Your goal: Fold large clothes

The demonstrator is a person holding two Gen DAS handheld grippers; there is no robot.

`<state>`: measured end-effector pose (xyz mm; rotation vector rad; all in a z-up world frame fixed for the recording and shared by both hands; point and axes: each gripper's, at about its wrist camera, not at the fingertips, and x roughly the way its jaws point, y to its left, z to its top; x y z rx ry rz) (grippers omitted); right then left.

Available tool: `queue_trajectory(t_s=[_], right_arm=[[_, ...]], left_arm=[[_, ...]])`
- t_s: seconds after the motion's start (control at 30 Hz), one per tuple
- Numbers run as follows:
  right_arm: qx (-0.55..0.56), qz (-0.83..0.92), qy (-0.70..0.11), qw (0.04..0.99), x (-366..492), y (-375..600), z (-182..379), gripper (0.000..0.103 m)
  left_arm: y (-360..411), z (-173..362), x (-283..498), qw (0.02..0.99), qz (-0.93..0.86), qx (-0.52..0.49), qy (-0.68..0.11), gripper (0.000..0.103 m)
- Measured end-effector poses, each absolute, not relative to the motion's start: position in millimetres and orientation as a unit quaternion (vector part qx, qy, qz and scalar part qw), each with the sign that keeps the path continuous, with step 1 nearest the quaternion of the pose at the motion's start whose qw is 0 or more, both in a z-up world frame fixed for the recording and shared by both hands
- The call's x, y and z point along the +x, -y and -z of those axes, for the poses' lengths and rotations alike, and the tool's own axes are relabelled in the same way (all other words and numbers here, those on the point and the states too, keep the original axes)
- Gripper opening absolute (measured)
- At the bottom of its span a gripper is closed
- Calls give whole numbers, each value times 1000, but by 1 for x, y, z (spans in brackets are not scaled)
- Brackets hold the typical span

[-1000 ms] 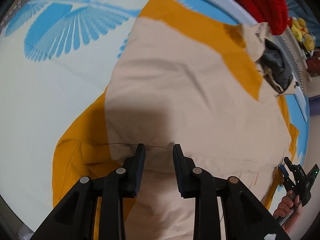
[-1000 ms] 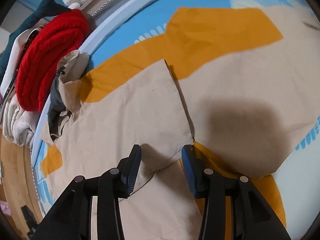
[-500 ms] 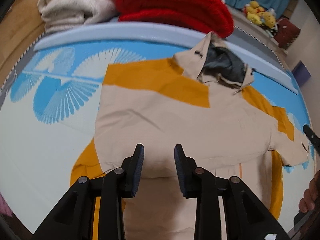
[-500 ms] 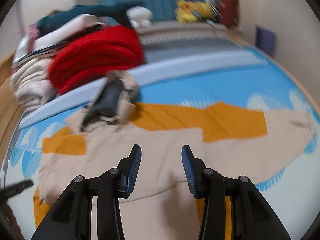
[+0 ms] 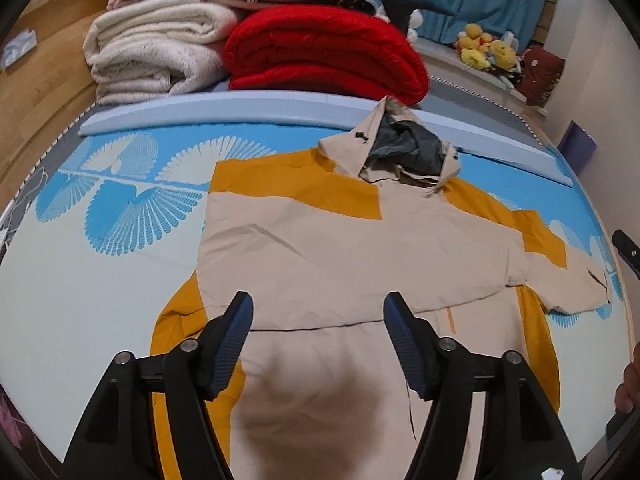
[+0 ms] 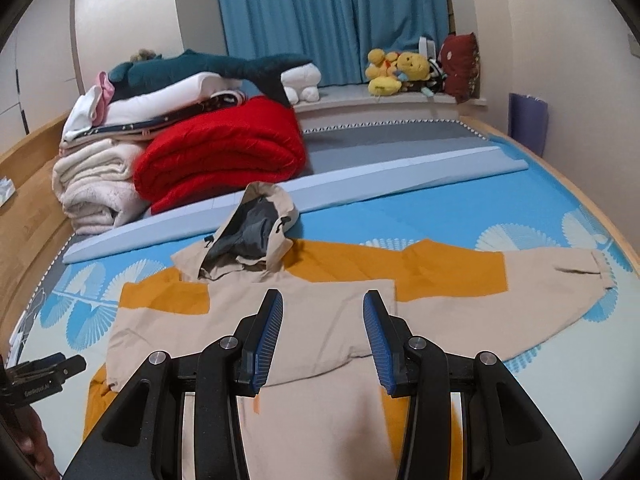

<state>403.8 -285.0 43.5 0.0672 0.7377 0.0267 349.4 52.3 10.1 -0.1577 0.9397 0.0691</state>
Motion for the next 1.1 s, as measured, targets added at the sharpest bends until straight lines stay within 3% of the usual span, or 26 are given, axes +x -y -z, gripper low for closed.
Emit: queue_trajectory(t_s=[0.13,0.3,0.37,0.77,0.83,0.9,0.97,1.1], right_arm=[[61,8,-348,936,391,323,-57,50],[67,44,-318,945,381,374,-78,69],[53,68,-302,950,377,393,-83,71],[127,159,-333,921,397,517,-41,71],[152,165,-334,916,397,535,-32,67],[176,170,-340,908,399,554,-22,42],[188,176,-347,902,402,571,-13,24],[225,202,-353,885,401,609,0,22]], left_arm=[[-36,-17,335,900,-26,-60,-431,69],[-23,-17,330,903,-28,-51,-426,70],[-20,-16,332,903,-35,-46,-426,70],[-14,-13,351,901,-36,-44,-431,68],[-14,-10,355,898,-37,-45,-435,67],[-13,-6,358,896,-33,-48,-441,66],[-11,-4,362,892,-29,-49,-447,62],[-4,-4,369,893,-20,-49,-447,56]])
